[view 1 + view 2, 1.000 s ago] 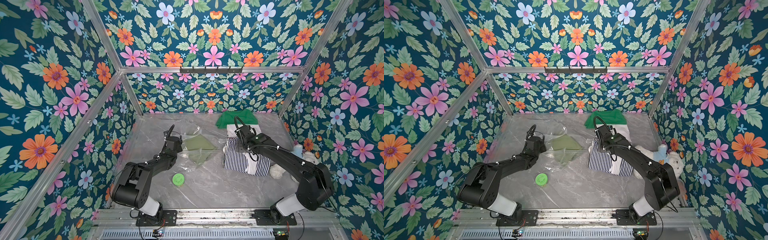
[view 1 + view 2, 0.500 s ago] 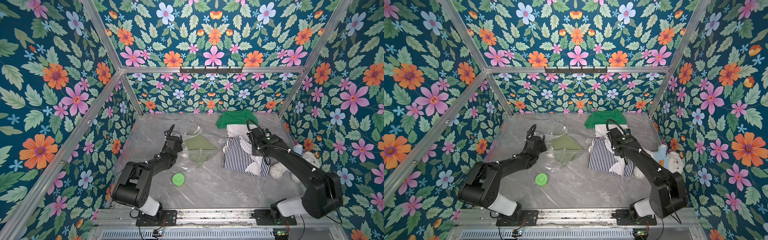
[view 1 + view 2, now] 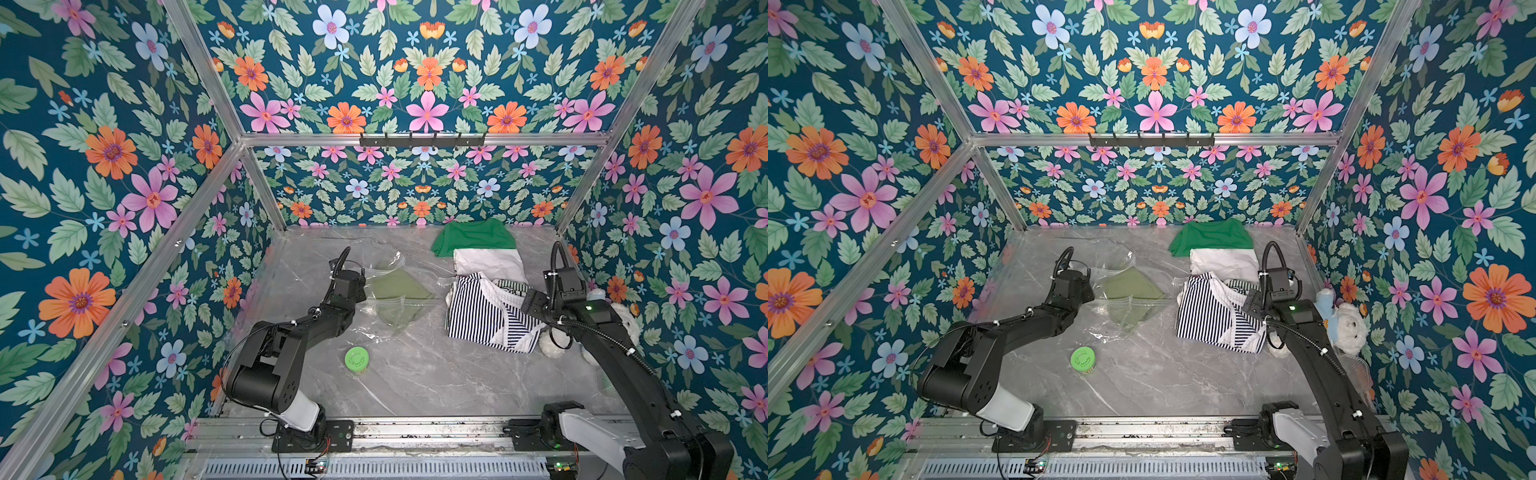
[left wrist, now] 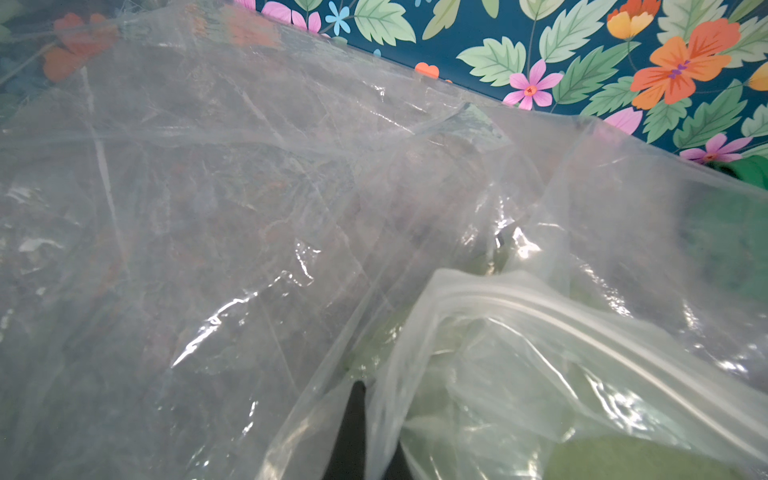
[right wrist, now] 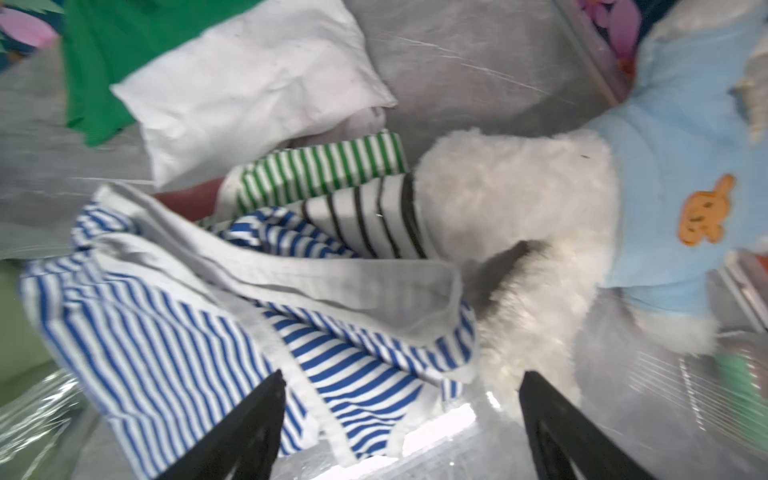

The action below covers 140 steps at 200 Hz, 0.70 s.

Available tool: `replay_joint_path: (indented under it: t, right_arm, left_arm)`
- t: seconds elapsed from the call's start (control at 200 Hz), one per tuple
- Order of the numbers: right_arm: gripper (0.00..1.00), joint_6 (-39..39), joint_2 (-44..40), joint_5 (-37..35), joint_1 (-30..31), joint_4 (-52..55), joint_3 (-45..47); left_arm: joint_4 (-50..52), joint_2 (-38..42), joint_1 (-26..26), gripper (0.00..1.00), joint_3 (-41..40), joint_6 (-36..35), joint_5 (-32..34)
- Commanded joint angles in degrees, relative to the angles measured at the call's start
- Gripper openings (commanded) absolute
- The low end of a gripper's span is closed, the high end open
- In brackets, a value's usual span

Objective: Take the tank top out of the vacuum bag
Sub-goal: Adjust the tank top at the center of the board.

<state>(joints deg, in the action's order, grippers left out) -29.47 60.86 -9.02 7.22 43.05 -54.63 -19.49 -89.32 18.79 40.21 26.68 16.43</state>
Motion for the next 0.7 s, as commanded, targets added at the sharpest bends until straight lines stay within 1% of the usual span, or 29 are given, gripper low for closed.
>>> replay_joint_path:
  t: [0.0,0.05,0.085,0.2,0.27,0.315,0.35,0.45,0.505,0.58,0.625,0.695]
  right_arm:
    - [0.83,1.87,0.67,11.17,1.38,-5.62,-0.78]
    - [0.78,1.69,1.53,15.50,2.85,-7.36,-0.71]
    - [0.76,0.88,2.36,17.30,4.47,-8.43,-0.52]
    - [0.72,-1.44,6.69,19.56,10.74,-9.74,-0.22]
    - [0.71,-4.38,9.12,22.06,12.44,-10.13,0.72]
    - [0.71,-6.07,9.93,22.27,13.22,-10.48,1.96]
    - [0.71,-6.99,10.43,20.94,13.48,-9.09,2.48]
    - [0.72,-7.23,10.64,10.56,13.48,-0.72,1.95]
    - [0.72,-6.50,10.34,6.29,13.49,3.55,1.05]
    - [0.74,-5.53,11.33,3.69,13.47,8.01,0.18]
    - [0.75,-4.86,13.29,2.38,13.43,9.95,-0.41]
    - [0.76,-4.32,17.61,-1.56,13.45,13.15,-2.57]
  left_arm:
    - [-0.91,0.29,0.00,0.00,0.44,-0.31,0.55]
    - [-0.91,0.03,-0.08,0.00,0.59,-0.23,0.49]
    - [-0.91,-0.13,-0.04,0.00,0.74,-0.13,0.24]
    - [-0.99,-0.42,-0.01,0.00,0.91,-0.02,-0.14]
    - [-0.92,-0.42,-0.04,0.00,1.01,-0.04,-0.16]
    - [-0.91,-0.33,-0.05,0.00,0.89,-0.13,-0.14]
    - [-0.82,-0.20,0.01,0.00,0.92,-0.13,0.08]
    - [-0.80,0.09,-0.01,0.00,0.57,-0.22,0.41]
    - [-0.73,0.10,0.00,0.00,0.54,-0.31,0.37]
    - [-0.97,-0.06,-0.01,0.00,0.57,-0.23,0.36]
    - [-1.23,-0.37,0.02,0.00,0.58,-0.07,0.24]
    - [-1.82,-0.92,0.02,0.00,0.51,0.37,-0.21]
